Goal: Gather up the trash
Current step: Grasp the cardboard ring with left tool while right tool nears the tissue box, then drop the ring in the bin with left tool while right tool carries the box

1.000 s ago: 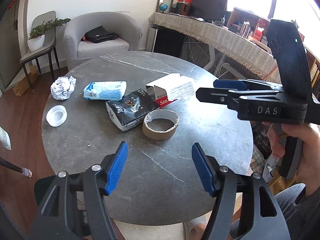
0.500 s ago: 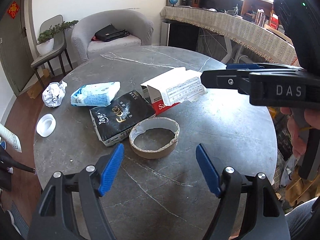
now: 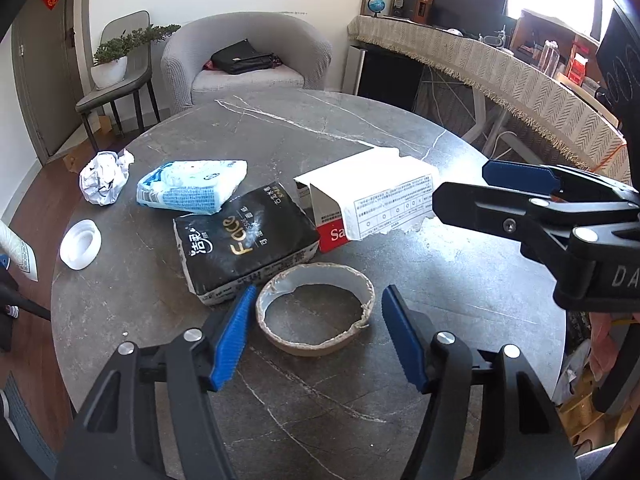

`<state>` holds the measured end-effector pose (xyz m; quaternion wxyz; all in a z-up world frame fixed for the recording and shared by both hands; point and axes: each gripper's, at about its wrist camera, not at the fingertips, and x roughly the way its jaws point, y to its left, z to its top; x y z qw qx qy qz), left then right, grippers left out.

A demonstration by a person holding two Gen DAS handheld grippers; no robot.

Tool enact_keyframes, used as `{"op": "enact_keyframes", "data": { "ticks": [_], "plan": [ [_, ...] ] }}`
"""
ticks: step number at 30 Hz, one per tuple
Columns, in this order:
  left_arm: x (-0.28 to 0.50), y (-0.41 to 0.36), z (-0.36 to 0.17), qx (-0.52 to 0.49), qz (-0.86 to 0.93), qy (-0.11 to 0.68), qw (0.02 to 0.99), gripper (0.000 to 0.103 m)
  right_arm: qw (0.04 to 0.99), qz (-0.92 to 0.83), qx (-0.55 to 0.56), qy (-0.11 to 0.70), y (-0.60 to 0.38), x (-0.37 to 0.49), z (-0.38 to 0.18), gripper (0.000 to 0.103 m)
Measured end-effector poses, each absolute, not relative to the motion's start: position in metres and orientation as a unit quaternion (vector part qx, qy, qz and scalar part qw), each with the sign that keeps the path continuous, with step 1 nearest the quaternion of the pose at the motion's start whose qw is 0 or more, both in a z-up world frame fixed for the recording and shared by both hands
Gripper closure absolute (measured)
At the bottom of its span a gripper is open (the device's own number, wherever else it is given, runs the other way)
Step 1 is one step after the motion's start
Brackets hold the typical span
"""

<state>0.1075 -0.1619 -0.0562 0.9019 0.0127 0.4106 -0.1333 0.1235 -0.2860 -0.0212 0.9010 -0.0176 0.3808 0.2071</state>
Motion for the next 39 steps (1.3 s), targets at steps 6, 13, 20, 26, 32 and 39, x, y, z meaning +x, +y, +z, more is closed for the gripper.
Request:
{"op": "enact_keyframes", "data": {
  "ticks": [6,13,20,26,32,39],
  "plan": [
    [0.103,-0.154,-0.052,0.003,-0.144,0.408,0.902,0.047,0.9,0.218,-0.029,0.377,-0.267,0.121,-0.017,0.013],
    [0.094,-0.138,-0.043,-0.005,-0.147,0.401,0.904,0.047,0.894,0.223,-0.036,0.386,-0.249,0.125,-0.023,0.011],
    [0.084,-0.116,-0.036,-0.022,-0.147,0.397,0.906,0.046,0.897,0.2,-0.058,0.389,-0.234,0.135,-0.03,0.006],
    [0.076,-0.109,-0.029,-0.029,-0.151,0.391,0.908,0.046,0.901,0.18,-0.049,0.391,-0.231,0.145,-0.034,0.006],
    [0.07,-0.097,-0.021,-0.032,-0.151,0.382,0.911,0.046,0.901,0.167,-0.039,0.399,-0.225,0.154,-0.04,0.006],
    [0.064,-0.075,-0.012,-0.033,-0.143,0.374,0.916,0.046,0.901,0.144,-0.045,0.407,-0.221,0.161,-0.044,0.006]
  ]
}}
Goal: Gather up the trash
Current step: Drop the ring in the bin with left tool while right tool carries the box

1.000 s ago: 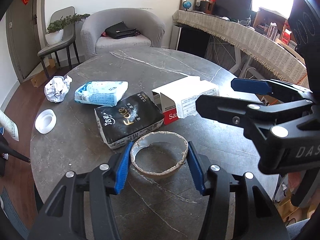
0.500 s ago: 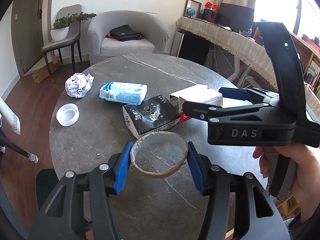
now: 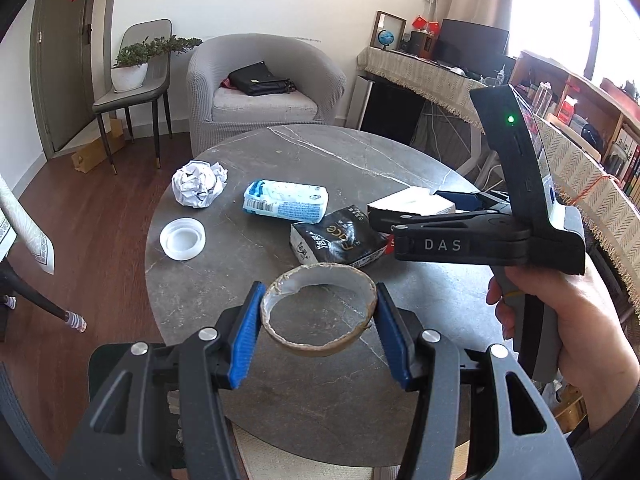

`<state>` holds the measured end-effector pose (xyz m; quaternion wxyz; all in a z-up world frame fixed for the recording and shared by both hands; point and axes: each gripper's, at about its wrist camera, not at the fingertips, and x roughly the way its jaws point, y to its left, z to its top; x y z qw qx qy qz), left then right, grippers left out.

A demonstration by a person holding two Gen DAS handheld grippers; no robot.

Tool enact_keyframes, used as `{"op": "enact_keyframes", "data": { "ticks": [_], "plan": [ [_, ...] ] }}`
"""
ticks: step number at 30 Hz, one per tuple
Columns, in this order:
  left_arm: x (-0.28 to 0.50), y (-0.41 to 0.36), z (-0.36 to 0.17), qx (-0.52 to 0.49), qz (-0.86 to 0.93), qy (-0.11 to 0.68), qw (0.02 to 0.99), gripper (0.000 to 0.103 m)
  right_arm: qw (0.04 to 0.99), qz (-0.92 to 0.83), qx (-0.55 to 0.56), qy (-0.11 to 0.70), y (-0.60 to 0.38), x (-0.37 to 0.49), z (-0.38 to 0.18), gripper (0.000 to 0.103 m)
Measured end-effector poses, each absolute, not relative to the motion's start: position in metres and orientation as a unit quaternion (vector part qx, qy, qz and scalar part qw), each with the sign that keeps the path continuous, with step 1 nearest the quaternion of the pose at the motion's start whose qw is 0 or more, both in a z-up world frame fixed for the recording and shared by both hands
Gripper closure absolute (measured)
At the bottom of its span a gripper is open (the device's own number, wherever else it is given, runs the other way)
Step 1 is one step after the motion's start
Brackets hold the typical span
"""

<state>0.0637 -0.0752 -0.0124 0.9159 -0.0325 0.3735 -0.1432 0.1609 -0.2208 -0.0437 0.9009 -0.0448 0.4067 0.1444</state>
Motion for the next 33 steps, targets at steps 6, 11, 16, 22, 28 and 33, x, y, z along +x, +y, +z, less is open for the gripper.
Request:
{"op": "enact_keyframes", "data": {
  "ticks": [6,11,16,22,28,33],
  "plan": [
    [0.06,-0.045,-0.008,-0.042,-0.129,0.37,0.919,0.046,0.902,0.129,-0.041,0.41,-0.218,0.165,-0.041,0.027],
    [0.054,-0.015,-0.004,-0.057,-0.112,0.366,0.922,0.046,0.916,0.111,-0.049,0.383,-0.212,0.158,-0.021,0.027],
    [0.048,0.017,-0.004,-0.068,-0.09,0.365,0.924,0.046,0.922,0.141,-0.039,0.358,-0.193,0.148,0.003,0.027],
    [0.042,0.052,-0.007,-0.078,-0.065,0.365,0.925,0.046,0.913,0.194,-0.037,0.356,-0.152,0.137,0.01,0.027],
    [0.034,0.083,-0.019,-0.081,-0.037,0.377,0.922,0.046,0.903,0.233,-0.043,0.358,-0.115,0.127,0.011,0.027],
    [0.03,0.109,-0.035,-0.088,-0.015,0.392,0.916,0.046,0.894,0.264,-0.045,0.359,-0.087,0.119,0.009,0.027]
  ]
}}
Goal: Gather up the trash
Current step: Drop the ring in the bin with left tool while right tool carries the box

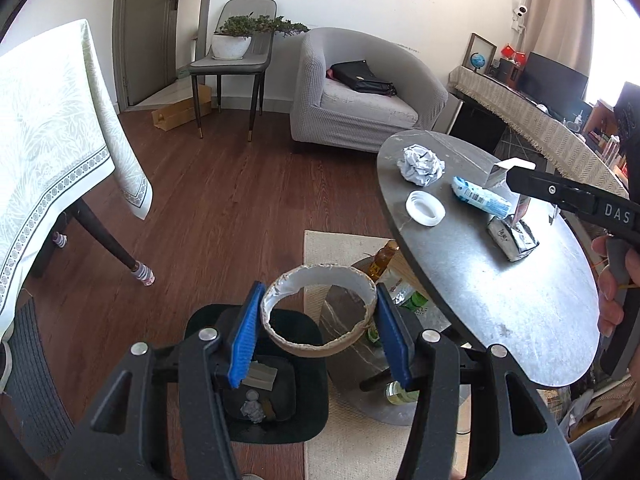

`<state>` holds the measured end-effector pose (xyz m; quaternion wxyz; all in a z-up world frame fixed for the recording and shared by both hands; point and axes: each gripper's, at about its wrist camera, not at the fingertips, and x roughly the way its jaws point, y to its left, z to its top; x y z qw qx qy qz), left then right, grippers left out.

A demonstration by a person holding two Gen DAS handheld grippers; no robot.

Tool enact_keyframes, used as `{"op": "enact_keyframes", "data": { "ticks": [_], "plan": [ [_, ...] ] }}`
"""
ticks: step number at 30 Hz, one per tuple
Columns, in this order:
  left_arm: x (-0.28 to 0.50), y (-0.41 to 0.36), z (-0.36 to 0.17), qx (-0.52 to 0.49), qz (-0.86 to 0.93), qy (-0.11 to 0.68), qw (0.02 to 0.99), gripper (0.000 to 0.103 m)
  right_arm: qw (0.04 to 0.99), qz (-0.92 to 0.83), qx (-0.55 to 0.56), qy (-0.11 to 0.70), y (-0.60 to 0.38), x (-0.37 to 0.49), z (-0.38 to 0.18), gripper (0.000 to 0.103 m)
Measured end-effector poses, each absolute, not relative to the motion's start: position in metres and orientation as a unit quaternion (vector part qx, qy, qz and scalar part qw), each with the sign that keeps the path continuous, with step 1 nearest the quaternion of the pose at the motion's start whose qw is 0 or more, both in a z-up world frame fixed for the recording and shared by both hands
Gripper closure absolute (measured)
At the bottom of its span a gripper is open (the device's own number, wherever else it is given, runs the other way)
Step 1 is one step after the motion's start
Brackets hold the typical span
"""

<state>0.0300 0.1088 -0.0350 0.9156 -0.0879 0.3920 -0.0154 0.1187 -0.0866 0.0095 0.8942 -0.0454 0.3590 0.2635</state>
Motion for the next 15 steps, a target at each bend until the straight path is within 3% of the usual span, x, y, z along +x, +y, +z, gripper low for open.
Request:
{"op": "enact_keyframes", "data": {
  "ticks": [15],
  "plan": [
    [0.022,0.152,-0.108,-0.096,0.018,0.469,0.878,0.046,0.86,0.345,-0.071,0.368,-0.002,0.092,-0.003,0.027]
  ]
}}
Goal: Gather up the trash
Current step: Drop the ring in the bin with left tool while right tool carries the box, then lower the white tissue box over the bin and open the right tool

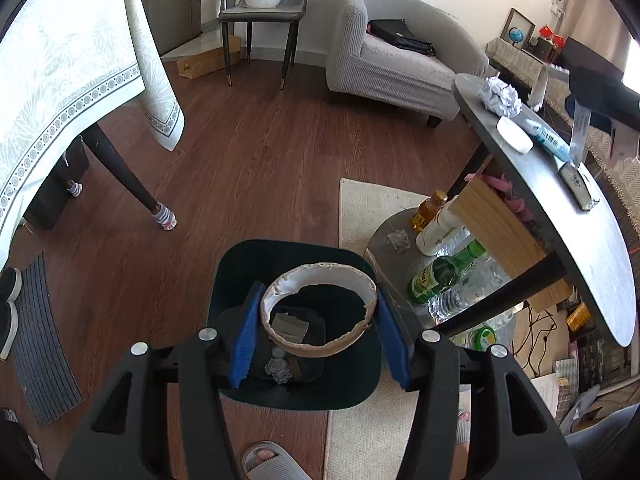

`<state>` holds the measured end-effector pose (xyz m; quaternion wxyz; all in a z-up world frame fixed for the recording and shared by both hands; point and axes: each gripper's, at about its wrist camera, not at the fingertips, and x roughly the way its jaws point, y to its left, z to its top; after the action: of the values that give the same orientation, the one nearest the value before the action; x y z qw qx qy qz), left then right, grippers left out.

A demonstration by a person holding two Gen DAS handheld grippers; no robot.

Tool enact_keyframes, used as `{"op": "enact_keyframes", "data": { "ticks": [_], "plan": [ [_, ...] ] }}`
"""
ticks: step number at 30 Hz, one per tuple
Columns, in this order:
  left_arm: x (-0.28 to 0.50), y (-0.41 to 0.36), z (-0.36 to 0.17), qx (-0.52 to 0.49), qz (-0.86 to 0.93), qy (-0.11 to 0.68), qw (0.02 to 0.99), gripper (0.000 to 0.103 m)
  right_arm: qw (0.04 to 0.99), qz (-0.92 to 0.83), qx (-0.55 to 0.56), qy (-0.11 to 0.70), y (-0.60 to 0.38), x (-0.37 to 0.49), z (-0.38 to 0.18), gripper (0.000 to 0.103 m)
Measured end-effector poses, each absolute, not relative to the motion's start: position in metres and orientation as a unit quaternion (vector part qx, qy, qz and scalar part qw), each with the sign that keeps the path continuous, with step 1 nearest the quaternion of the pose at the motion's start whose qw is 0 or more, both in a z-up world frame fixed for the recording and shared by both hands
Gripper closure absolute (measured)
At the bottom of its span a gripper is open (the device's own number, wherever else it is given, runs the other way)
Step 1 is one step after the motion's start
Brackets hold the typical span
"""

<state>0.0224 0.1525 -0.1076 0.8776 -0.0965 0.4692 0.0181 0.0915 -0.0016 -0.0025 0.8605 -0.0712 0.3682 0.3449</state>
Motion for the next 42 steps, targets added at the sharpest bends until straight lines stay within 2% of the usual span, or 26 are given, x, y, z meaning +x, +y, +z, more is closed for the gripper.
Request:
{"op": "enact_keyframes", "data": {
  "ticks": [15,18,20,29,39,42],
  "plan": [
    [0.021,0.168,-0.185,-0.1,0.015,0.555,0.826,0.045,0.836,0.362,-0.091,0.402,0.054,0.092,-0.036,0.027],
    [0.017,0.171,-0.191,-0.092,0.017,0.563,0.821,0.037,0.83,0.366,-0.091,0.412,0.062,0.094,-0.043,0.027],
    [0.015,0.175,-0.193,-0.091,0.019,0.564,0.821,0.037,0.827,0.366,-0.095,0.416,0.068,0.094,-0.048,0.027],
    [-0.002,0.2,-0.167,-0.112,0.026,0.521,0.846,0.039,0.817,0.366,-0.111,0.432,0.09,0.093,-0.069,0.027],
    [-0.02,0.217,-0.113,-0.108,0.035,0.463,0.879,0.05,0.809,0.349,-0.133,0.454,0.104,0.095,-0.1,0.027],
    [-0.024,0.221,-0.096,-0.105,0.041,0.445,0.888,0.057,0.805,0.349,-0.138,0.46,0.106,0.096,-0.108,0.027]
  ]
}}
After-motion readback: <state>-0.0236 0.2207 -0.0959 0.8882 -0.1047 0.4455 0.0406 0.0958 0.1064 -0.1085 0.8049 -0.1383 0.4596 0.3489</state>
